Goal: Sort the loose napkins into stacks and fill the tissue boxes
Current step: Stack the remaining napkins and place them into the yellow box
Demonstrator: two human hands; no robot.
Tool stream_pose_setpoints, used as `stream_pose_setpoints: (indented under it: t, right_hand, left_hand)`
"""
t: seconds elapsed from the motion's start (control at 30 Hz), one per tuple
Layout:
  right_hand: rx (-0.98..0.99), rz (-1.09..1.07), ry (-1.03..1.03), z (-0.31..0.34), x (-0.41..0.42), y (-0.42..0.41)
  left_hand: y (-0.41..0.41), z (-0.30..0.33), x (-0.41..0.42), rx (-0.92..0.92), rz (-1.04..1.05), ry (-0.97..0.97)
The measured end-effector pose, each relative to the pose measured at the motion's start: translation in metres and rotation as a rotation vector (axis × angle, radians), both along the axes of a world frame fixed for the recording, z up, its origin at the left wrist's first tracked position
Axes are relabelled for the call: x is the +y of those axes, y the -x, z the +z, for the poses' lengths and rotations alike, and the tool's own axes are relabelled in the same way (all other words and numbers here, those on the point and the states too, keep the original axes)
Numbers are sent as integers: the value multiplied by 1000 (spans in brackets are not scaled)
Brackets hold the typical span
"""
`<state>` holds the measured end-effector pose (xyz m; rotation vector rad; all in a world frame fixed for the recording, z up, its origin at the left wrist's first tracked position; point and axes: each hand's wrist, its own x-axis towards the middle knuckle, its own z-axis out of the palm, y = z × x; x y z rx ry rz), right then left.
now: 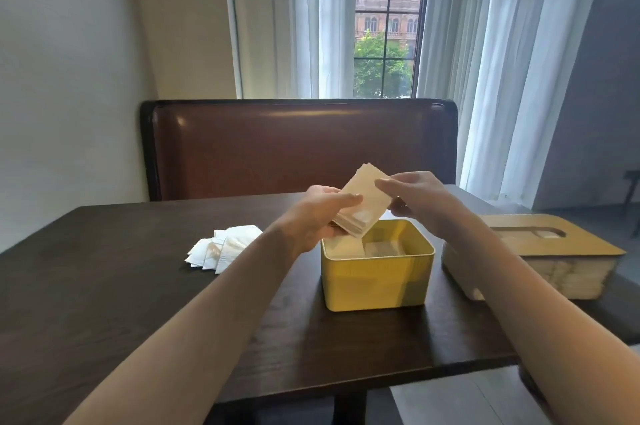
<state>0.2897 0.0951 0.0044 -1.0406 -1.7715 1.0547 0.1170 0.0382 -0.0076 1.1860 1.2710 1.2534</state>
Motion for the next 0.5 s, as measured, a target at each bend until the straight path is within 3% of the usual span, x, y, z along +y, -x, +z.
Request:
stream_pose_setpoints:
  t: [0.23, 0.5]
  right_hand:
    - [-83, 2, 36, -12, 23, -9]
    - [-10, -267, -75, -28, 36, -27]
  left_hand:
    - [-13, 1, 18, -17, -165, 299]
    - [-30, -10, 35, 26, -117, 418]
